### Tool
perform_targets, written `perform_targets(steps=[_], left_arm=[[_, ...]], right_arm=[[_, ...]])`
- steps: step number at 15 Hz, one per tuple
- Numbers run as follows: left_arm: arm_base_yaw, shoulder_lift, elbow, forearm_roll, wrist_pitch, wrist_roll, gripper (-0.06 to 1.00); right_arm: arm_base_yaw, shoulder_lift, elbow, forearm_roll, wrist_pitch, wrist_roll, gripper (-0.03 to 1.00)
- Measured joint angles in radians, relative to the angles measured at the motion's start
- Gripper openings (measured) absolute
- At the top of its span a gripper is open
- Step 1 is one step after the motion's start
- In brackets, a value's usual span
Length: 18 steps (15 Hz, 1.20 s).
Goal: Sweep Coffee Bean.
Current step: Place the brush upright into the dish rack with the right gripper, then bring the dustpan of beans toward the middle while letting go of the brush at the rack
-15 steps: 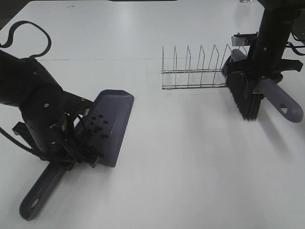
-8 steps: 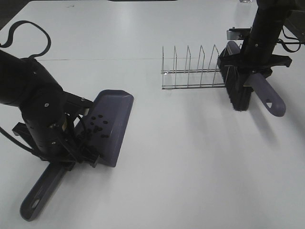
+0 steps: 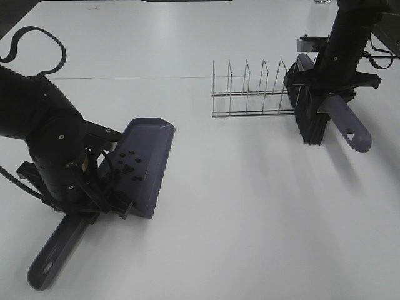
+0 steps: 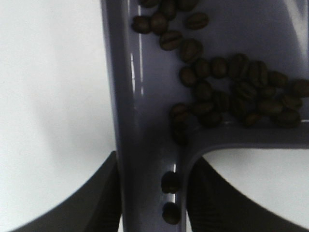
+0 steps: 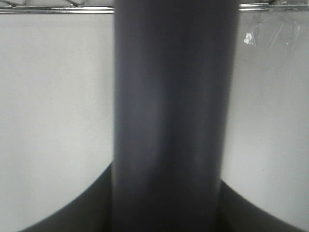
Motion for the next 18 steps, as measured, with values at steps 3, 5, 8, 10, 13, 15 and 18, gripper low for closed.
perform_targets(steps=[3,5,8,10,13,15,18], left_arm=[[0.0,0.0,0.0,-0.004,0.0,0.0,0.34],[0.0,0.0,0.0,-0.005,0.0,0.0,0.34],[0.0,0.0,0.0,-0.038,-0.017,0.0,0.34],[0.0,0.0,0.0,-0.041,-0.018,0.0,0.34],[0.0,-0.001,0.0,-0.052,-0.019,0.0,0.34],[0.0,-0.002,0.0,-0.057,-0.02,0.0,0.34],[0.0,-0.012,0.0,-0.071,-0.025,-0.017,0.34]], right_arm=[[0.0,0.0,-0.001,0.052,0.0,-0.001,0.55],[0.0,0.0,-0.001,0.051,0.0,-0.001,0.65],[0.0,-0.025,-0.001,0.021,-0.002,-0.001,0.67],[0.0,-0.055,-0.001,-0.001,-0.006,-0.001,0.67],[0.0,-0.103,-0.005,0.01,-0.008,-0.002,0.67],[0.0,-0.163,0.017,0.092,-0.011,-0.002,0.67],[0.0,-0.247,0.069,0.126,-0.009,-0.012,0.67]])
